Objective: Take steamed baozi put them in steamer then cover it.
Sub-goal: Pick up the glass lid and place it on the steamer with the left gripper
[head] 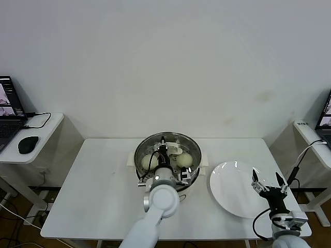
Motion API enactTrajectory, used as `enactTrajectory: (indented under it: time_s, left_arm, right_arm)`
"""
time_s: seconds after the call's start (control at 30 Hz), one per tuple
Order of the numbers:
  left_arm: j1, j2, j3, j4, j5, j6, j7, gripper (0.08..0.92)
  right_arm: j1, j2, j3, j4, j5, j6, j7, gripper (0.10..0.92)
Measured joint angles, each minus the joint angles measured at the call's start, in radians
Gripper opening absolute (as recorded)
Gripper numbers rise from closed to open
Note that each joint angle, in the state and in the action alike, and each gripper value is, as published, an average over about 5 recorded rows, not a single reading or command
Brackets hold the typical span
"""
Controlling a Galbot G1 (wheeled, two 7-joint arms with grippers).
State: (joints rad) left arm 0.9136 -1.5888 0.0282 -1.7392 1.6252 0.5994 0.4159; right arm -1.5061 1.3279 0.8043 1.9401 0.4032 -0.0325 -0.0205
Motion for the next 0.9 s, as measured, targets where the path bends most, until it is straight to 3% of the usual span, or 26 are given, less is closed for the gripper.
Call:
enactTrajectory:
  time_s: [0.9]
  left_arm:
    - [0.006,0.020,-0.011,0.026,-0.031,-0.038,-0.044,0.150]
  right_arm:
    - [-0.003,0.003,0.000,-0.008,-0.012,0.014,-0.003,0.822]
